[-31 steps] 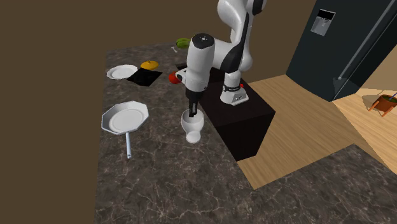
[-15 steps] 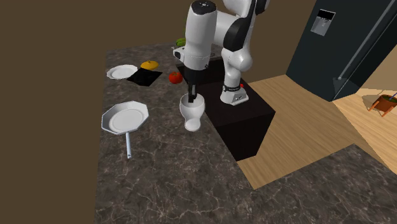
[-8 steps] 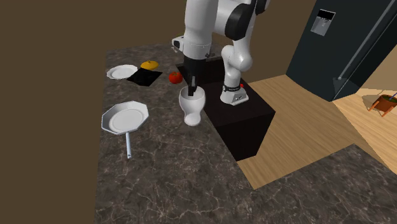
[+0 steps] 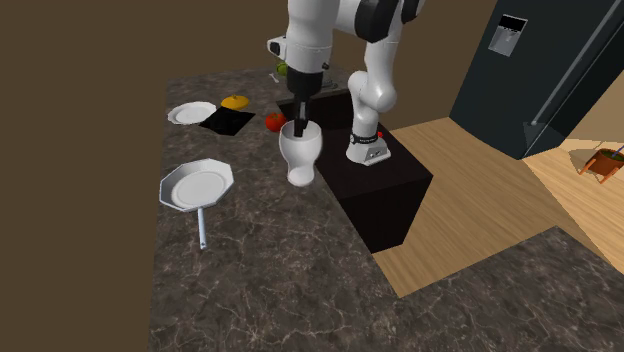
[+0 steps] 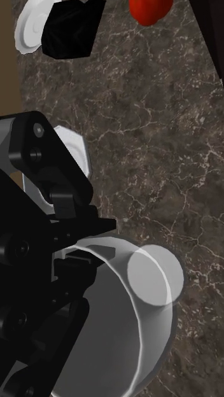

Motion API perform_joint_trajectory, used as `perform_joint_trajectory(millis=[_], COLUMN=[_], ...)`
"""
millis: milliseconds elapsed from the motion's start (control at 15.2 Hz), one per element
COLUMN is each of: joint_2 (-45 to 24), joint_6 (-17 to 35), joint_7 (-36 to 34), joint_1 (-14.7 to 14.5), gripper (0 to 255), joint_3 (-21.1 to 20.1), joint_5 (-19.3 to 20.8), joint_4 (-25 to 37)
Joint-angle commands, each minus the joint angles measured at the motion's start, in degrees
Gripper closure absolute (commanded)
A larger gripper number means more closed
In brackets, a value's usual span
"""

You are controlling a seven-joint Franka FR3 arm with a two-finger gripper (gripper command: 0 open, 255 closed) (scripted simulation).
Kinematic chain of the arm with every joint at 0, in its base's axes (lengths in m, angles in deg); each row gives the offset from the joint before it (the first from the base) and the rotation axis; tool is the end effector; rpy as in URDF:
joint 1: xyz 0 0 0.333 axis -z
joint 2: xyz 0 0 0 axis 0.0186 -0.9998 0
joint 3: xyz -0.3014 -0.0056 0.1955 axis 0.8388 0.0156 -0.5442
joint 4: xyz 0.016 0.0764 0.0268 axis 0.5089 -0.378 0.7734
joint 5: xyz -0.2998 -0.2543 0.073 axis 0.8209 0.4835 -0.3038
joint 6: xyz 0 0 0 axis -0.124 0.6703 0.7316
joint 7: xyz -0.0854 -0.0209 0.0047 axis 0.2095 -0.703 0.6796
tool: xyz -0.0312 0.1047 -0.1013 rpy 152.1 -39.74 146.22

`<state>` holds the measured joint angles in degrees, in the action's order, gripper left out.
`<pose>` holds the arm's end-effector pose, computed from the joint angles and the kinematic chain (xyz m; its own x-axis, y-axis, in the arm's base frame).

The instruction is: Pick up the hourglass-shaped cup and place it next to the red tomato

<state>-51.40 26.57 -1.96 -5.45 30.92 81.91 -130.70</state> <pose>0.3949 0.3633 0.5920 0.9582 -0.2535 0.1325 -0.2678 -0.9578 0.1043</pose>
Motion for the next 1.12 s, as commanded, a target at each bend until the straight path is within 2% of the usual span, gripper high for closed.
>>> perform_joint_trajectory(millis=[0, 462, 1056], joint_2=[2.91, 13.33, 21.17], joint_6=[0.59, 2.98, 4.9], joint_7=[2.86, 14.77, 28.3], joint_1=[0.9, 3.39, 6.32], gripper=[255, 255, 255], joint_3=[1.66, 9.96, 20.39], joint_5=[-1.48, -5.03, -4.43], joint_4=[-2.6, -13.06, -21.55])
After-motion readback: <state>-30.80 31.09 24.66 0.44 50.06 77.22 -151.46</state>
